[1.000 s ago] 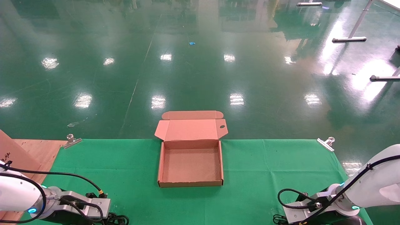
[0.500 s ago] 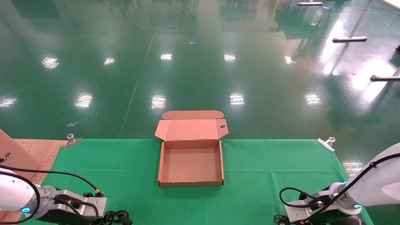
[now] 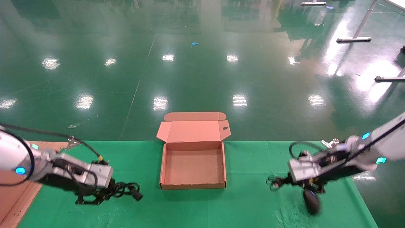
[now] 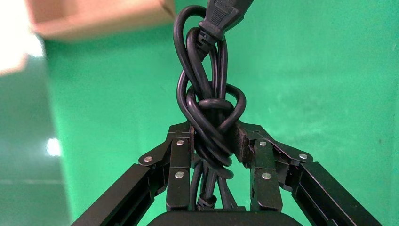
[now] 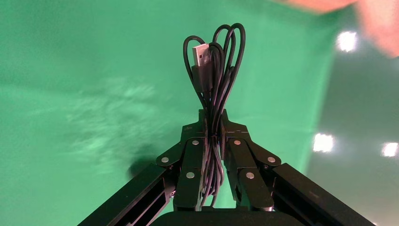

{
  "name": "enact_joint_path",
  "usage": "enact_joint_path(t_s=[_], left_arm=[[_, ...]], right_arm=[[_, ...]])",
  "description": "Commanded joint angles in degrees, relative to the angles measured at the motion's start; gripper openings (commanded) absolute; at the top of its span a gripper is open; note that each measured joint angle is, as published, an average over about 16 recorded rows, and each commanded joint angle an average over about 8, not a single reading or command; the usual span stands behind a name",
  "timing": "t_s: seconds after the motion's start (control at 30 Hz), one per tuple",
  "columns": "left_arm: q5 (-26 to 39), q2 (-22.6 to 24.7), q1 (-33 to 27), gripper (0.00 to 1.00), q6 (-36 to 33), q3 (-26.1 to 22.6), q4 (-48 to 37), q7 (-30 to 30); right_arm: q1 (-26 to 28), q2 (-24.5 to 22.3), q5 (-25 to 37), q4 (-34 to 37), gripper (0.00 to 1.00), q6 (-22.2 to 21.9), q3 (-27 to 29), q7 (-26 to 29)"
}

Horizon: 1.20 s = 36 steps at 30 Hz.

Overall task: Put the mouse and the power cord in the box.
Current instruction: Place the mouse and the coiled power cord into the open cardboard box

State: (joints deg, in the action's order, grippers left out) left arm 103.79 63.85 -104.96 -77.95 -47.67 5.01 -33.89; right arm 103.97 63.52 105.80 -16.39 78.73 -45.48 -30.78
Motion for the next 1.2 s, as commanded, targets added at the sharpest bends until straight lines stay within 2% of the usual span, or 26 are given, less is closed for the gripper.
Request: enact_joint_path(t_s=[0.03,0.2,0.4,0.63,0.97,1.07,1.2], left_arm=[[-0.17,0.12,-1.81,0.0,-1.8,0.1,0.79,0.06],[-0.67,1.58,-6.12,0.0,-4.35,0.48,3.97,2.89],[-1.22,3.82,-10.75,0.0,-6.29,0.94,9.41,7.41],[-1.77,4.74,-12.95,0.0,-8.74,1.25,17.72,13.14],[-2.22,1.91,-8.64,0.0,-9.86,1.09,32.12,21.44],[-0.76,1.67,-5.52,0.0,-6.73,0.5,36.62,23.18],[2.88,2.42,0.32,0.0,1.85,-0.28,41.77,26.25]], right_arm=[[1.87,-0.77,-0.62,-1.89,0.0,2.28,0.4,0.6],[4.71,-0.54,-2.36,-9.7,0.0,5.32,1.6,6.13],[6.64,1.96,-2.3,-18.72,0.0,5.35,1.91,14.47],[8.14,4.32,-1.56,-24.94,0.0,6.49,1.45,21.36],[8.62,3.08,-2.01,-32.88,0.0,8.93,1.68,27.69],[8.48,2.46,-2.3,-34.78,0.0,9.14,1.89,28.94],[8.0,1.43,-2.89,-36.77,0.0,9.3,2.19,29.99]])
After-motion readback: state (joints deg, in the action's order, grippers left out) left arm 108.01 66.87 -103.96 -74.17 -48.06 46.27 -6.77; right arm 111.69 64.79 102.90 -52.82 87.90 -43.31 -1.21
